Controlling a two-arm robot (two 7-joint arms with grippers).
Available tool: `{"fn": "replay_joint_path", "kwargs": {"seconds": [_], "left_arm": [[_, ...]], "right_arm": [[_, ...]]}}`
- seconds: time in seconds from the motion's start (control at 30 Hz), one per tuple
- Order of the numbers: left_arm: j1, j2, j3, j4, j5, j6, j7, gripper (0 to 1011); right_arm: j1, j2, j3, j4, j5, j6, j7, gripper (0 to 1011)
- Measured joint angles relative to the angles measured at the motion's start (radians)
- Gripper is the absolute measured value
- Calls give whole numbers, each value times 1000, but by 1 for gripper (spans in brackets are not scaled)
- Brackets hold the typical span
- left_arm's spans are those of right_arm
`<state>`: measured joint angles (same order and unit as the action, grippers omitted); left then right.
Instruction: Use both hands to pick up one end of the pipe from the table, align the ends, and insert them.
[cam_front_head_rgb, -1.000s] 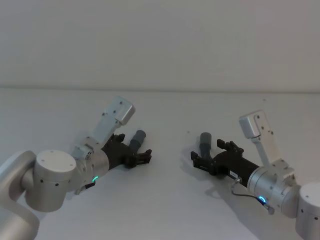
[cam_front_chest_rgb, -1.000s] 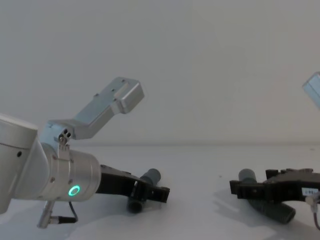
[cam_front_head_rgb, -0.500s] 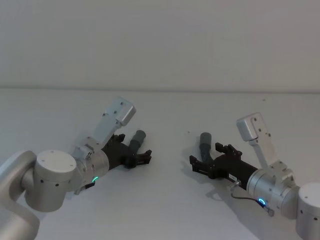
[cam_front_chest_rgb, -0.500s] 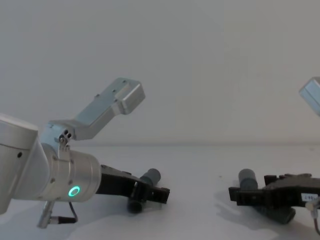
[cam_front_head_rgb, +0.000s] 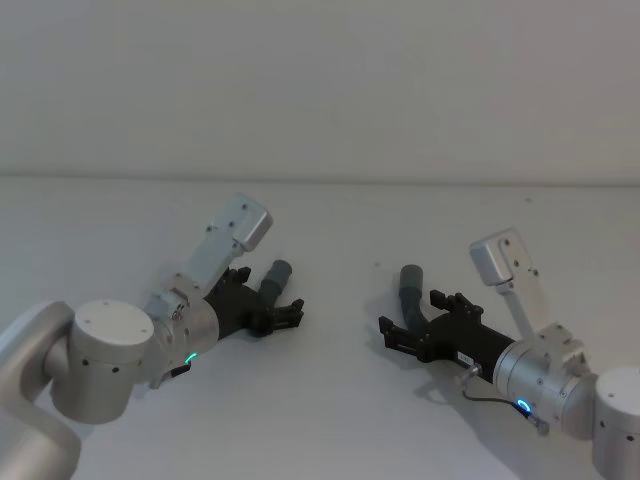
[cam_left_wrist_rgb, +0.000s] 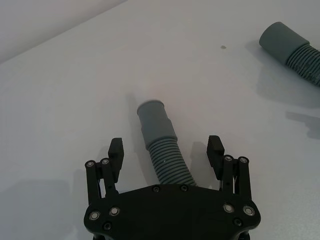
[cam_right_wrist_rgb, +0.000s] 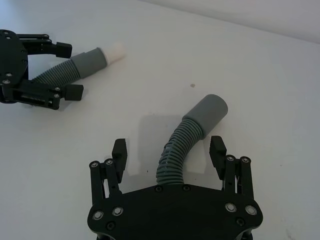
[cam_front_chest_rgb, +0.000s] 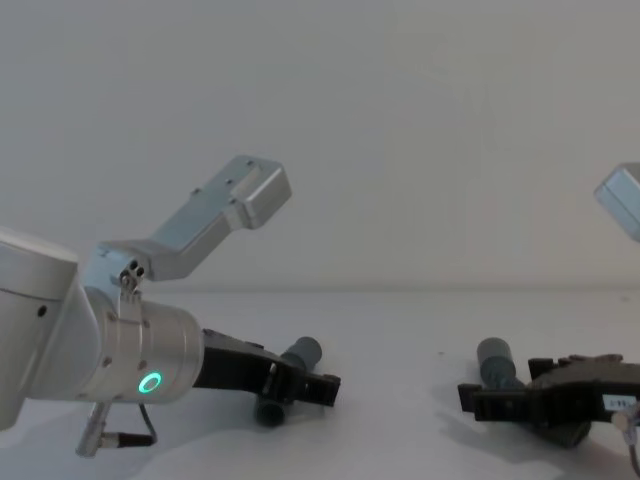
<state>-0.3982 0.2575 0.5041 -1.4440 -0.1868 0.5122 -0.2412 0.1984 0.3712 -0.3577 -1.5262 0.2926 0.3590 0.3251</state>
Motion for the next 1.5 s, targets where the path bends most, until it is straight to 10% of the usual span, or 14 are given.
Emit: {"fn": "replay_joint_path", "kwargs": {"seconds": [0.5,0.97,1.5], "left_arm": [[5,-6,-6,1,7,-8,-1,1001],[6,-7,-8,1,9,-9,-1,993],[7,-8,-9,1,10,-10,-1,548]], "right_arm": [[4,1,-5,7,-3,1,7,996],[5,2,-6,9,-4,1,9,629],[5,2,-6,11,-4,1,10,159]]}}
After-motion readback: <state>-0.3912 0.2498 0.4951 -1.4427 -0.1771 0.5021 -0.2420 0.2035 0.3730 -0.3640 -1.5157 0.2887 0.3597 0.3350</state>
